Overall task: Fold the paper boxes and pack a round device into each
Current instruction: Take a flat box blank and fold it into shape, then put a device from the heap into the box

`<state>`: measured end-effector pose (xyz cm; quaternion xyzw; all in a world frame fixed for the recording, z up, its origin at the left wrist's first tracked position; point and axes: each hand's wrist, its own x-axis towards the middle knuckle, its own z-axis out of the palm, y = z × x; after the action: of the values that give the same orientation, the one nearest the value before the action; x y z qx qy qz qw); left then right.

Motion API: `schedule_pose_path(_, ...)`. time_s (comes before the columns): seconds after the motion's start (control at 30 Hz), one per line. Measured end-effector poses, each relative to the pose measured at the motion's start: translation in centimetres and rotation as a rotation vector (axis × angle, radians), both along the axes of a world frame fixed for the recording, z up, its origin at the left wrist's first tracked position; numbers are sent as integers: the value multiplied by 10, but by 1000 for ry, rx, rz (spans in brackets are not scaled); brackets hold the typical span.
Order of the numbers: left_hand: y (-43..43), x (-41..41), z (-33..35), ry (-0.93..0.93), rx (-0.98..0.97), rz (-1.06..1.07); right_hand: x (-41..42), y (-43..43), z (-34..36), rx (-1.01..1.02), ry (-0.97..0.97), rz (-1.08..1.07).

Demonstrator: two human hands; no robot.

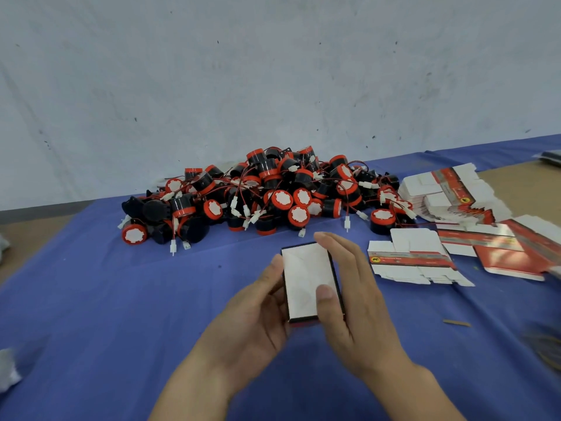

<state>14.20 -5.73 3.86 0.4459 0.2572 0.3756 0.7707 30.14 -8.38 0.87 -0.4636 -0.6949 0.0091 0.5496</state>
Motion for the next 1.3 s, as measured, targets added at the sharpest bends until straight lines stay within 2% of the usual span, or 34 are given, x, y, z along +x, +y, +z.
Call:
schedule_pose_path(0.07, 1, -5, 5, 44, 60, 62, 3, 1, -1, -70, -39, 2)
schedule_pose_path(0.13, 3, -10, 10, 162, 203, 153, 5, 2, -3, -147, -100, 4)
schedule_pose_path(0.2, 3, -11, 13, 412, 472, 268, 7, 4, -5, -199, -114, 0)
schedule_pose_path(0.3, -2, -8, 11, 939, 942, 392, 12, 9, -8, -226, -69, -41)
schedule_pose_path(0.4, -6, 5, -2, 1343, 1277, 260, 18, 15, -12, -290, 45, -113)
schedule_pose_path(0.47, -10, 17, -15, 1466, 1316, 92, 21, 19, -15, -335, 108, -160)
schedule_pose_path(0.53, -12, 25, -18, 1484, 1284, 44, 26, 22, -17, -388, 205, -179)
schedule_pose_path(0.63, -16, 25, -14, 1378, 1295, 111, 35, 26, -16, -459, 405, -177)
schedule_pose_path(0.7, -18, 21, -3, 1215, 1295, 215, 41, 30, -15, -465, 523, -183)
schedule_pose_path(0.8, -6, 13, 20, 911, 1274, 543, 49, 33, -11, -467, 651, -171)
schedule_pose_path(0.87, 20, 14, 36, 797, 1147, 706, 55, 36, -9, -475, 700, -167)
schedule_pose_path(0.93, 59, 20, 44, 798, 990, 742, 59, 40, -10, -484, 770, -166)
schedule_pose_path(1.13, 170, 50, 32, 947, 309, 546, 66, 51, -16, -519, 857, -125)
schedule_pose_path(1.2, 187, 62, 30, 902, 194, 521, 70, 55, -18, -518, 871, -121)
schedule_pose_path(1.3, 206, 79, 29, 887, 134, 515, 74, 60, -20, -525, 871, -130)
